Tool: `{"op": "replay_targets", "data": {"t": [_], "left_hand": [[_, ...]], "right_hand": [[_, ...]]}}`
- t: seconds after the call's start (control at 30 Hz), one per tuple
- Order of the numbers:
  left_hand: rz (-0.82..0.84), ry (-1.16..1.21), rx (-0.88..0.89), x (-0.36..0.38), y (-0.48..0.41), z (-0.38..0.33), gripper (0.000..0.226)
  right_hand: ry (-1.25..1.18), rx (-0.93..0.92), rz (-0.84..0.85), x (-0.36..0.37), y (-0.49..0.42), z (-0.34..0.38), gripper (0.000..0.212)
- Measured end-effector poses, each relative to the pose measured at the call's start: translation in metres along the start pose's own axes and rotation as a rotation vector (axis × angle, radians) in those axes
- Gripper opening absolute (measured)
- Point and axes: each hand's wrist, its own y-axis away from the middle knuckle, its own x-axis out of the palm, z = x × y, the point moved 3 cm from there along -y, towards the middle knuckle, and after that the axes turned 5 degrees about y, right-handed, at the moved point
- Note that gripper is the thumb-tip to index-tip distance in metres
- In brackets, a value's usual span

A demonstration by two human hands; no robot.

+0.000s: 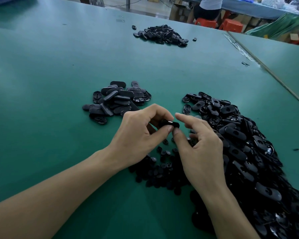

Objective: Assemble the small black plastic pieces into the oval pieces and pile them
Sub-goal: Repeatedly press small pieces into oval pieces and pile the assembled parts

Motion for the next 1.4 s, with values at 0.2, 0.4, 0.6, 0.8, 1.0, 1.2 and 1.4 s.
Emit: {"op": "replay_targets", "data": {"t": [0.2, 0.4, 0.6, 0.8, 1.0, 1.2, 1.4], "left_hand": [[0.011, 0.091, -0.059, 0.0016, -0.0002, 0.0034, 0.018], [0.030, 0.205, -0.119, 0.0022, -0.0015, 0.0054, 0.023], [0.036, 0.252, -0.156, 0.0019, -0.0013, 0.0067, 0.021], [0.038, 0.281, -0.186, 0.0008, -0.0023, 0.0062, 0.020], [0.048, 0.286, -0.188, 0.0005, -0.0023, 0.0055, 0.020], [0.078, 0.323, -0.192, 0.0009, -0.0023, 0.0040, 0.022], [0.053, 0.223, -0.195, 0.0006, -0.0031, 0.0050, 0.028]], "right_hand": [[-0.060, 0.009, 0.033, -0.0006, -0.0015, -0.0024, 0.022], [-0.133, 0.002, 0.045, -0.0034, -0.0039, -0.0042, 0.019], [-0.126, -0.014, 0.019, -0.0051, -0.0038, -0.0052, 0.019], [-0.152, -0.011, 0.021, -0.0040, -0.0037, -0.0040, 0.017], [-0.173, -0.021, 0.028, -0.0045, -0.0030, -0.0002, 0.017], [-0.211, -0.001, 0.025, -0.0053, -0.0024, 0.0015, 0.012], [-0.204, 0.007, 0.046, -0.0055, -0.0030, 0.0024, 0.009]]}}
